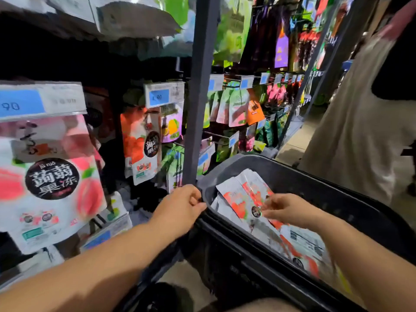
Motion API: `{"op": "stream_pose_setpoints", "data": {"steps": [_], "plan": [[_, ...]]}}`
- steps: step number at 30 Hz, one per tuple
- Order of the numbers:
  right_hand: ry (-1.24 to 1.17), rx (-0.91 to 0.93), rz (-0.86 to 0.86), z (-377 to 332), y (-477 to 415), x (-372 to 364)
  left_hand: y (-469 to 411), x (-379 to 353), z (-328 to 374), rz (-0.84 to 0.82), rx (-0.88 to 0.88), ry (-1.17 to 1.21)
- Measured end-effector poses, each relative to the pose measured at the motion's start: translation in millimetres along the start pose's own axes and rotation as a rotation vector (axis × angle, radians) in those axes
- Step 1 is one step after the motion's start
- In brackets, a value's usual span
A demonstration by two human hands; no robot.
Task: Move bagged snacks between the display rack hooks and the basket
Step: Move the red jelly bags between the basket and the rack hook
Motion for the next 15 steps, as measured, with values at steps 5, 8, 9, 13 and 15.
{"op": "stream_pose_setpoints", "data": {"steps": [5, 8, 9, 13, 15], "plan": [[0.129, -0.193, -0.039, 72.5, 29.6, 0.8, -12.2, -45.0, 38.6, -0.089, -0.301, -0.289], [0.125, -0.258, -0.147, 90.9, 32.2, -11.9, -18.7, -67.9, 39.7, -0.103, -0.431, -0.504], [0.144, -0.287, -0.209, 94.4, 31.3, -17.9, -20.8, -70.7, 37.3, -0.087, -0.453, -0.518], [0.157, -0.389, -0.269, 105.6, 26.1, -27.6, -22.7, -76.0, 35.5, -0.052, -0.503, -0.512], [0.184, -0.431, -0.274, 108.1, 26.8, -27.5, -22.2, -78.6, 35.7, -0.040, -0.521, -0.502]]}}
Point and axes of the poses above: each hand's wrist, its own y-axis away from the middle knuckle, its own x-axis out of the back of the hand, z = x × y, the point moved 5 cm from there along -y, towards the middle knuckle, and after that the axes turned 11 degrees about -z, right-handed, at the moved point
